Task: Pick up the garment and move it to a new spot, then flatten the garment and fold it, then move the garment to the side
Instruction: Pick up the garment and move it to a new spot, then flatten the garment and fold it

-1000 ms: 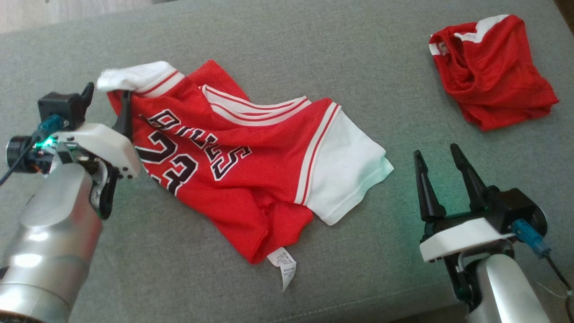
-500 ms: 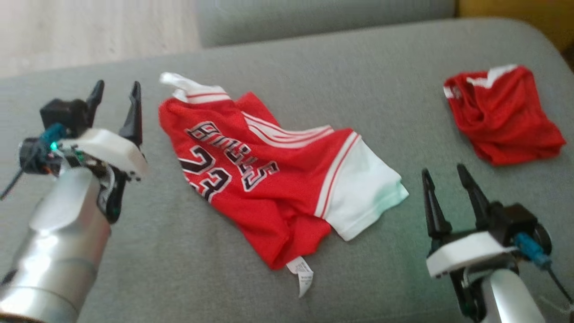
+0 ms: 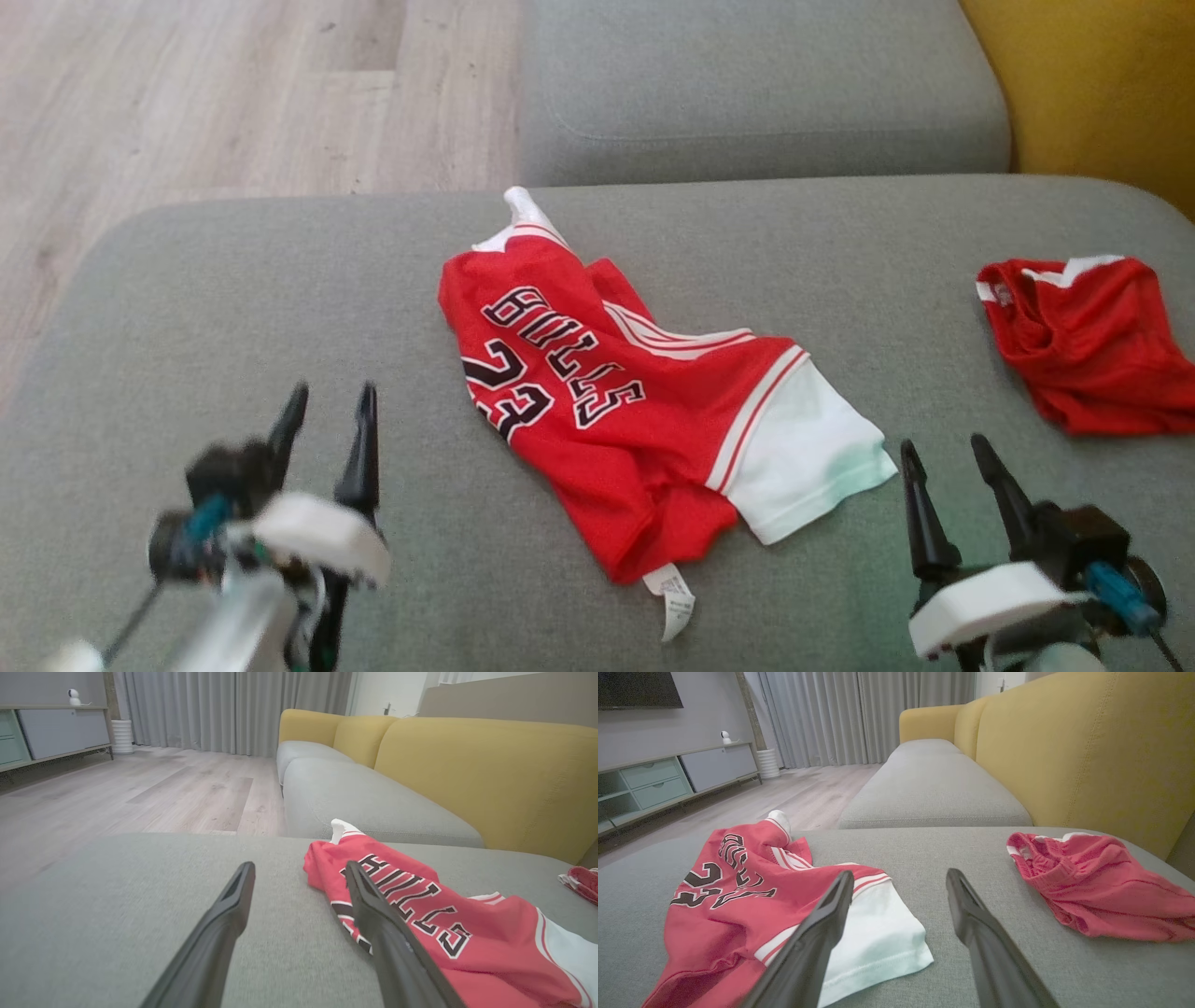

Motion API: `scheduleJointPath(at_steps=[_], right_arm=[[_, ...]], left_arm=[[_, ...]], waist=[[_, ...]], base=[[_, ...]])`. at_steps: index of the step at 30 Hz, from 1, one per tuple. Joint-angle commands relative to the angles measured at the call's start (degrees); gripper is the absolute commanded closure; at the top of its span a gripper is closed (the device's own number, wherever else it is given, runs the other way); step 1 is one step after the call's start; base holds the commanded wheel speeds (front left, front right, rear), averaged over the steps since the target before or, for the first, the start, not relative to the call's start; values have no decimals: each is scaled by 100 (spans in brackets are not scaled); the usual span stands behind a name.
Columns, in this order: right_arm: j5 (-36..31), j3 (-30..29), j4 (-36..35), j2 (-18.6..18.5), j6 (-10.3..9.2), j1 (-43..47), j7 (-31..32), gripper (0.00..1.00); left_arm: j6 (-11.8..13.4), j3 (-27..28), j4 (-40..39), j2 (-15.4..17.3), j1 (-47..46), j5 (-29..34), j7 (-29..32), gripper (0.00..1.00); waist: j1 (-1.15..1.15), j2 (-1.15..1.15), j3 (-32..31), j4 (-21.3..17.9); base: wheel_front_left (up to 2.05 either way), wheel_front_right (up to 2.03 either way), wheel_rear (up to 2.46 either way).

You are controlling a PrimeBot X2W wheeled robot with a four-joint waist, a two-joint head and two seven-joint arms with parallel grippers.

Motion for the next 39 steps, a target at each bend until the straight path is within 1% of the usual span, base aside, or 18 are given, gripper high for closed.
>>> scheduleJointPath(at_steps=[1,5,10,15,19,33,35,39], right_arm=[[52,77,-160,-28,20,-74,-68,0],[94,70,-136,-28,20,29,-88,0],[181,49,-76,-28,20,121,-142,0],[260,77,27,-28,20,135,-220,0],[281,123,137,-28,20,98,-263,0],[209,113,380,-28,20,70,-271,0],[199,38,429,-28,20,59,-239,0],[-146,-393,532,-28,20,-111,-177,0]], left_arm=[[152,298,-398,114,19,17,-71,0],[455,396,-1035,103,788,100,-75,0],[693,524,-1660,64,1492,200,-76,0],[910,692,-2145,-11,1916,321,-77,0],[975,712,-2318,2,2070,404,-77,0],[991,730,-2436,9,2154,389,-76,0],[998,709,-2449,12,2159,397,-66,0],[1001,666,-2473,30,2128,424,-35,0]], waist=[[2,0,-47,59],[2,0,-84,93],[2,0,-120,110],[2,0,-115,86],[2,0,-113,80],[2,0,-167,146],[2,0,-181,198],[2,0,-172,400]], base=[[0,0,0],[0,0,0],[0,0,0],[0,0,0],[0,0,0],[0,0,0],[0,0,0],[0,0,0]])
